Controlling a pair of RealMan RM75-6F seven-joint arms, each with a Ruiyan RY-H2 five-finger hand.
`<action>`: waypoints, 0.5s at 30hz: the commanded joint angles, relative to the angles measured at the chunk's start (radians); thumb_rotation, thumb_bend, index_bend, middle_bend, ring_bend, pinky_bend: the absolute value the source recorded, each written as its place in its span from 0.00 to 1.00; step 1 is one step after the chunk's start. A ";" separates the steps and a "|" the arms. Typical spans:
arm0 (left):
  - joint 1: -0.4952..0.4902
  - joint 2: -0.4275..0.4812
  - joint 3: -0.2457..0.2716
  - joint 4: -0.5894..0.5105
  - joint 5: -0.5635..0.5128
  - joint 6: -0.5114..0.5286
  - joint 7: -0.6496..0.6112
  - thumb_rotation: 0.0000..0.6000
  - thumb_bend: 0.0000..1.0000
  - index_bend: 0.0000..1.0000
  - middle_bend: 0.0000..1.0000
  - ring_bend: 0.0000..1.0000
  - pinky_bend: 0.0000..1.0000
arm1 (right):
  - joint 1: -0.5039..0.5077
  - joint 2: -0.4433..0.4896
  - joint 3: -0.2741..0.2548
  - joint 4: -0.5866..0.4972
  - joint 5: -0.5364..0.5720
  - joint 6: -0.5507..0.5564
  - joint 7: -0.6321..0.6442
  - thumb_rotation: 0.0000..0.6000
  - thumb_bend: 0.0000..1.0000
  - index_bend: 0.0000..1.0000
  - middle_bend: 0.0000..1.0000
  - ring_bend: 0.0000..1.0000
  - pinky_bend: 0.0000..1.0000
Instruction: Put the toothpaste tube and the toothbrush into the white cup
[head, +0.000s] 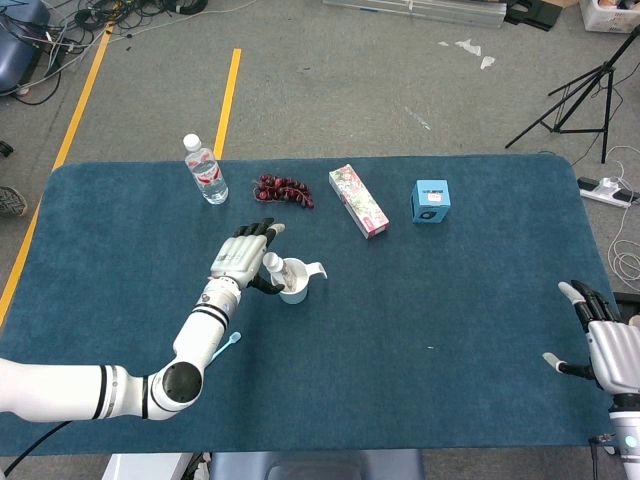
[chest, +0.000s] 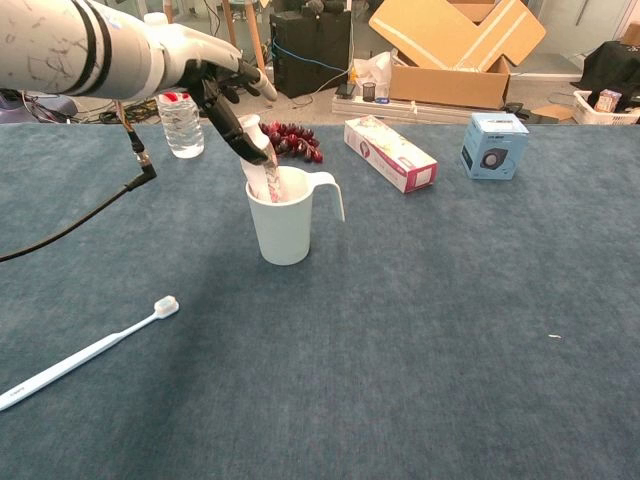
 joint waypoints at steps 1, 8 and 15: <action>-0.002 0.003 0.000 -0.003 0.001 0.004 -0.001 1.00 0.17 0.00 0.00 0.00 0.02 | 0.001 0.000 0.001 0.001 0.003 -0.002 0.000 1.00 0.02 0.15 0.11 0.11 0.37; -0.005 0.032 0.004 -0.030 -0.013 0.021 0.011 1.00 0.14 0.00 0.00 0.00 0.02 | 0.002 0.000 0.001 0.003 0.004 -0.004 0.003 1.00 0.02 0.15 0.11 0.11 0.37; 0.007 0.109 0.024 -0.121 -0.020 0.059 0.041 1.00 0.12 0.00 0.00 0.00 0.02 | 0.000 0.001 0.001 0.001 0.002 0.001 0.004 1.00 0.02 0.14 0.11 0.11 0.37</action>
